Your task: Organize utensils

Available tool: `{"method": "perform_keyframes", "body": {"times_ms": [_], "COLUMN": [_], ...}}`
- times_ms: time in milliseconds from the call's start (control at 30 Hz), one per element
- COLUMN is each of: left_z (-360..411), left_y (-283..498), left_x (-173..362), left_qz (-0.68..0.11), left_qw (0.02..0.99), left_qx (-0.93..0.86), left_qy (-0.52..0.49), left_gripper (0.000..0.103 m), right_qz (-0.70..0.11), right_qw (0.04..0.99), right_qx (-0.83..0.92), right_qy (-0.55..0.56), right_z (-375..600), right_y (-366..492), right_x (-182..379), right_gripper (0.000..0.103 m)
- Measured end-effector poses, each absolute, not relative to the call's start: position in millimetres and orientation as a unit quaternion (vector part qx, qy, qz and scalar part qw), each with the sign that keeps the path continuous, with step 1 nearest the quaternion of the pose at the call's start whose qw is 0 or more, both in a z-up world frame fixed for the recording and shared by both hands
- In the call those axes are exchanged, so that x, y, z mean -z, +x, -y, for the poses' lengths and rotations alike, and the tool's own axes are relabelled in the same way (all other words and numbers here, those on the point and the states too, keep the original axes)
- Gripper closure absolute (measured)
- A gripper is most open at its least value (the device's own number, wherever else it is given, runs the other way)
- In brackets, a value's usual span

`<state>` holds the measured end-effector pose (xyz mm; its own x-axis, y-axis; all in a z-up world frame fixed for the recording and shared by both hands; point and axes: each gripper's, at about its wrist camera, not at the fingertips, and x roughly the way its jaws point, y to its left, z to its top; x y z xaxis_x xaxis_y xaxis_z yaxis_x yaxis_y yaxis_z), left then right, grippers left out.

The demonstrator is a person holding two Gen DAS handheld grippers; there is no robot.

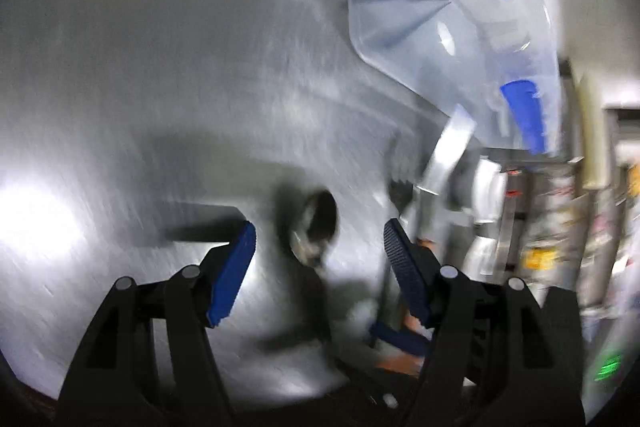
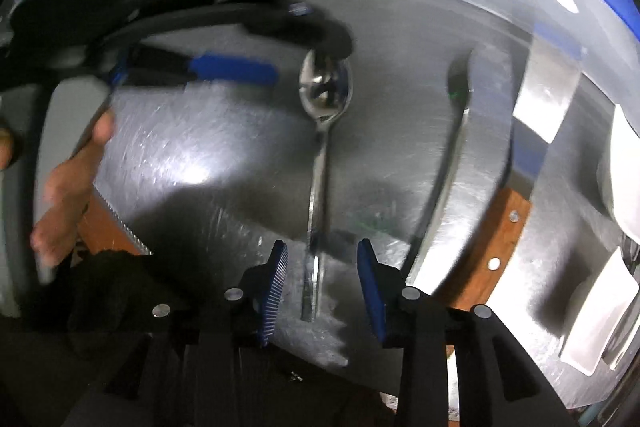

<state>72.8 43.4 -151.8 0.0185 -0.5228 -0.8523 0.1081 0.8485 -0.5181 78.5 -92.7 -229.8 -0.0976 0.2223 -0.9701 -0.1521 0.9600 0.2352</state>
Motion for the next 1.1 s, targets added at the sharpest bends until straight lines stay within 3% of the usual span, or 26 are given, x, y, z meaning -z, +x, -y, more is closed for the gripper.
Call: {"method": "perform_keyframes", "body": {"times_ms": [200,267,300,333,433,600,900,1000,1100], "left_z": [-12.3,-9.1,-8.2,-8.0,-7.6,-9.7,-16.0,-23.5,-30.8], "left_y": [58.0,59.0,59.7,60.9,59.7,60.9,57.5,58.9,59.1], "left_x": [146.1,148.3,149.9,153.8,153.3,146.5,132.5,128.3,122.3], "left_qz": [-0.621,-0.615,-0.616,-0.622,-0.616,-0.601,-0.574,-0.568,-0.569], "left_qw": [0.741,0.746,0.746,0.740,0.741,0.749,0.757,0.758,0.755], "left_qx": [0.245,0.247,0.244,0.246,0.249,0.259,0.291,0.293,0.297], "left_qy": [-0.074,-0.069,-0.068,-0.078,-0.092,-0.099,-0.116,-0.126,-0.138], "left_gripper": [0.042,0.065,0.086,0.096,0.100,0.100,0.100,0.100,0.100], "right_qz": [-0.732,-0.733,-0.734,-0.734,-0.732,-0.714,-0.684,-0.690,-0.683], "right_qw": [0.668,0.668,0.668,0.668,0.670,0.690,0.715,0.705,0.712], "right_qx": [-0.132,-0.127,-0.124,-0.123,-0.119,-0.106,-0.133,-0.147,-0.148], "right_qy": [0.014,0.016,0.020,0.022,0.035,0.047,0.053,0.069,0.066], "right_z": [77.5,80.6,83.3,84.4,96.0,118.5,139.3,141.0,137.3], "right_y": [63.4,63.0,62.5,62.0,62.4,61.7,97.0,100.3,99.5], "right_x": [239.1,241.5,243.8,245.1,244.2,232.1,243.8,252.1,245.2], "right_gripper": [0.065,0.065,0.065,0.065,0.065,0.059,0.060,0.093,0.094]}}
